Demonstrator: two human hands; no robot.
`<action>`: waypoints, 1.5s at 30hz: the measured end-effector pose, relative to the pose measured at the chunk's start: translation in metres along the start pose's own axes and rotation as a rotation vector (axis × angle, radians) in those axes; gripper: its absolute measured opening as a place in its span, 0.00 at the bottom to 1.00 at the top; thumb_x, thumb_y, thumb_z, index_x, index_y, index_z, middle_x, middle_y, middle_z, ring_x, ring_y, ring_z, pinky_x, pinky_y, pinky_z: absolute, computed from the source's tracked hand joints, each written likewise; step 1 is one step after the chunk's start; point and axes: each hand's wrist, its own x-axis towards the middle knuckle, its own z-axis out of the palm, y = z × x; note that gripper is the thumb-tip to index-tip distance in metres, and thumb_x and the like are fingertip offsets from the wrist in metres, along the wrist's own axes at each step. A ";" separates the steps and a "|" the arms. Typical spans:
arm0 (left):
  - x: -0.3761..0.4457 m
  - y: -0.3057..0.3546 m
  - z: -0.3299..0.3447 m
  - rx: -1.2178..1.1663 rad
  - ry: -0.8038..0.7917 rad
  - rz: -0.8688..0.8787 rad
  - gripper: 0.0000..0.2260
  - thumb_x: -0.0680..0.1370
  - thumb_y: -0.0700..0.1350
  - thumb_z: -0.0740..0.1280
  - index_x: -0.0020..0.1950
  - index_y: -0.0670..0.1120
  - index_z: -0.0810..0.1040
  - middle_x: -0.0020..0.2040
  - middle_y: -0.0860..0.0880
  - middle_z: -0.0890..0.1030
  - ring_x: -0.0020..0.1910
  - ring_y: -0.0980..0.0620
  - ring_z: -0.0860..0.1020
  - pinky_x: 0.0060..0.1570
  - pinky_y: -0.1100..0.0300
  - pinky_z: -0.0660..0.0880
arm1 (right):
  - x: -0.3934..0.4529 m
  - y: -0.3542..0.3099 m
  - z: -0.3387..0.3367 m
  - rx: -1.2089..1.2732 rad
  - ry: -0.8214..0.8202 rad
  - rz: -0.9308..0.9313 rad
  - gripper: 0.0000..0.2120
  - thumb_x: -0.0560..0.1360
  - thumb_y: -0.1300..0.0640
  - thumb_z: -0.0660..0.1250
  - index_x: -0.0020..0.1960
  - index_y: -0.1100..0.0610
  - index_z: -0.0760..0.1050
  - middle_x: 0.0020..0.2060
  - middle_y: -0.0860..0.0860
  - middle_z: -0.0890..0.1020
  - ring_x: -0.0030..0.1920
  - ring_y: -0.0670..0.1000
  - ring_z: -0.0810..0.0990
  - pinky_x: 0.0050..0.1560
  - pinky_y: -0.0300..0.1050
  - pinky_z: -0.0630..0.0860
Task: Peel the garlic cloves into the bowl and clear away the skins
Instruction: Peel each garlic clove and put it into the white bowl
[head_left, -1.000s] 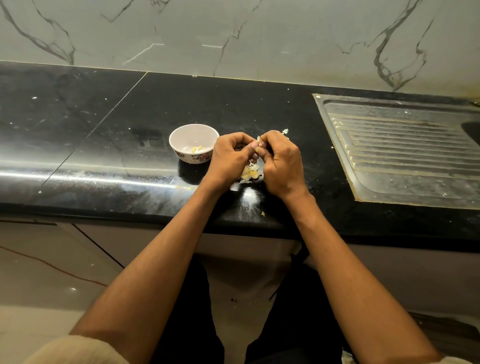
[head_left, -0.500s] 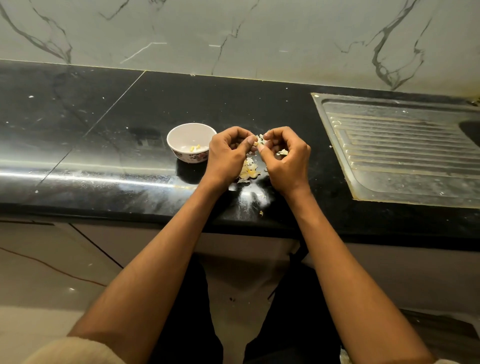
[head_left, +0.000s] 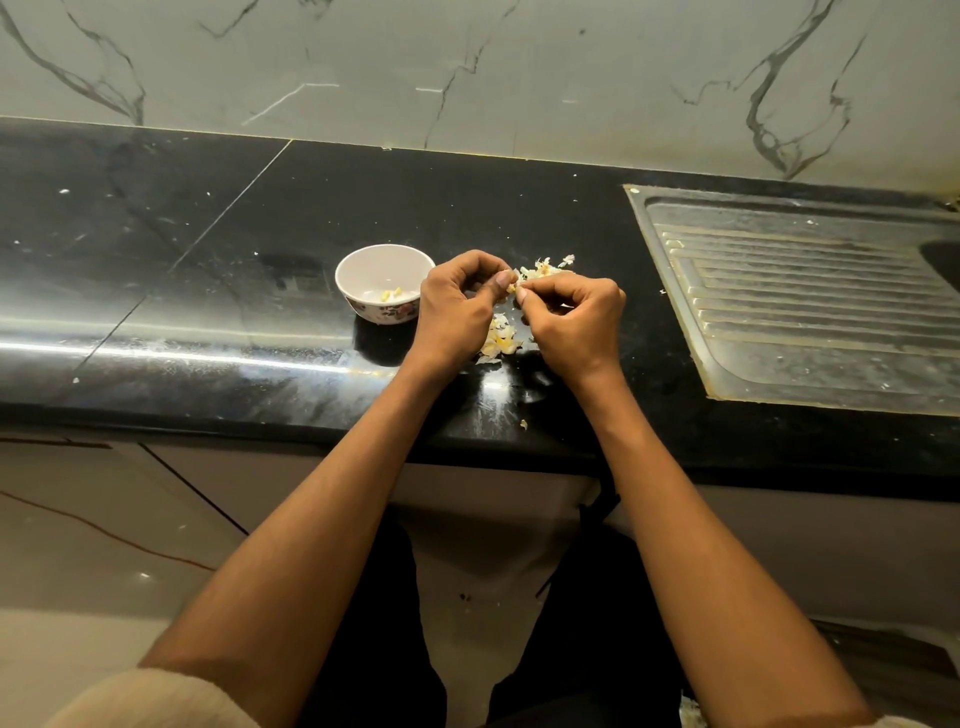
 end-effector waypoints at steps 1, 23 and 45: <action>0.000 0.000 0.000 0.002 0.003 0.000 0.05 0.80 0.39 0.71 0.46 0.47 0.83 0.40 0.53 0.83 0.40 0.57 0.80 0.44 0.61 0.76 | 0.000 0.000 0.000 -0.002 -0.009 0.002 0.02 0.72 0.62 0.76 0.44 0.59 0.88 0.37 0.48 0.87 0.36 0.46 0.86 0.40 0.50 0.84; 0.000 -0.002 0.001 0.053 0.053 0.026 0.04 0.75 0.33 0.73 0.45 0.38 0.87 0.40 0.46 0.86 0.40 0.55 0.84 0.46 0.57 0.82 | -0.002 0.002 0.002 -0.101 -0.037 -0.053 0.03 0.69 0.62 0.75 0.40 0.57 0.87 0.31 0.47 0.85 0.27 0.42 0.81 0.31 0.40 0.80; -0.001 -0.001 0.002 0.143 0.112 0.099 0.05 0.74 0.33 0.72 0.45 0.40 0.88 0.41 0.49 0.85 0.40 0.57 0.83 0.44 0.64 0.79 | -0.001 0.003 0.000 -0.023 -0.056 -0.025 0.03 0.71 0.65 0.76 0.42 0.59 0.88 0.32 0.48 0.86 0.27 0.40 0.79 0.32 0.31 0.74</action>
